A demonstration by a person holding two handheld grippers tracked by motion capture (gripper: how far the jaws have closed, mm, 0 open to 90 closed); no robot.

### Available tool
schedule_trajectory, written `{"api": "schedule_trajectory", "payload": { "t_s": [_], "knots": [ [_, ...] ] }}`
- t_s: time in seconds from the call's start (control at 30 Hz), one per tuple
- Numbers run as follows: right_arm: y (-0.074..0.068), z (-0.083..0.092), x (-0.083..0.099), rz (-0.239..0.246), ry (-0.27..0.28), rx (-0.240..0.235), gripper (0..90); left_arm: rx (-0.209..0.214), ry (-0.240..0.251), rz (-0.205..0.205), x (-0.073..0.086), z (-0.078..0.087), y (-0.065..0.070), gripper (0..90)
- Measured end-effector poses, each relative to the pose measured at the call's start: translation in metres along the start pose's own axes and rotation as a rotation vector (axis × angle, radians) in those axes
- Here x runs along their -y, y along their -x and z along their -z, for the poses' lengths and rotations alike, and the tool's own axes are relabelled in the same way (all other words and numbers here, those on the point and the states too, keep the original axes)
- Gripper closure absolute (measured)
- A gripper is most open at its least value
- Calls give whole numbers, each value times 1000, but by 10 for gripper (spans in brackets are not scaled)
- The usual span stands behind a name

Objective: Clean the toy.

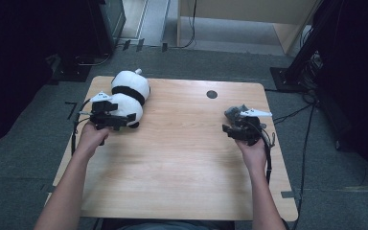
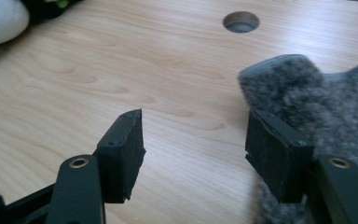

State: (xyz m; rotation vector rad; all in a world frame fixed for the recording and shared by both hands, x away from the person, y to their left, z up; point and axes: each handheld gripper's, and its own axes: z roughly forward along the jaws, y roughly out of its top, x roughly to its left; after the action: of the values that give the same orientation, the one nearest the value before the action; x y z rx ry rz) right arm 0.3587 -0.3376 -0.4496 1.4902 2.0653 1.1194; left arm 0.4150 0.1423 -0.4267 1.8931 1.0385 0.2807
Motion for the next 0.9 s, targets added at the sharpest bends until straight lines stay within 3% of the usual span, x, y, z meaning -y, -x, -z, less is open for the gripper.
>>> {"api": "schedule_trajectory", "payload": {
  "t_s": [0.13, 0.3, 0.63, 0.7, 0.77, 0.9],
  "knots": [
    [-15, 0, 3, 40, -2, -22, 374, 24, -10, -19, 3, -6, 15, 0],
    [-30, 2, 8, 68, 8, -54, 374, 38, -44, -74, 11, -17, 34, 0],
    [-53, -6, 21, 109, 14, -118, 377, 98, -68, -91, 28, -35, 60, 0],
    [-58, -13, 24, 136, -6, -116, 382, 84, -78, -84, 32, -39, 65, 68],
    [-63, -19, 26, 160, -23, -118, 387, 55, -78, -108, 35, -43, 71, 135],
    [-71, -29, 29, 182, -42, -131, 389, 72, -93, -119, 41, -51, 80, 133]
  ]
}}
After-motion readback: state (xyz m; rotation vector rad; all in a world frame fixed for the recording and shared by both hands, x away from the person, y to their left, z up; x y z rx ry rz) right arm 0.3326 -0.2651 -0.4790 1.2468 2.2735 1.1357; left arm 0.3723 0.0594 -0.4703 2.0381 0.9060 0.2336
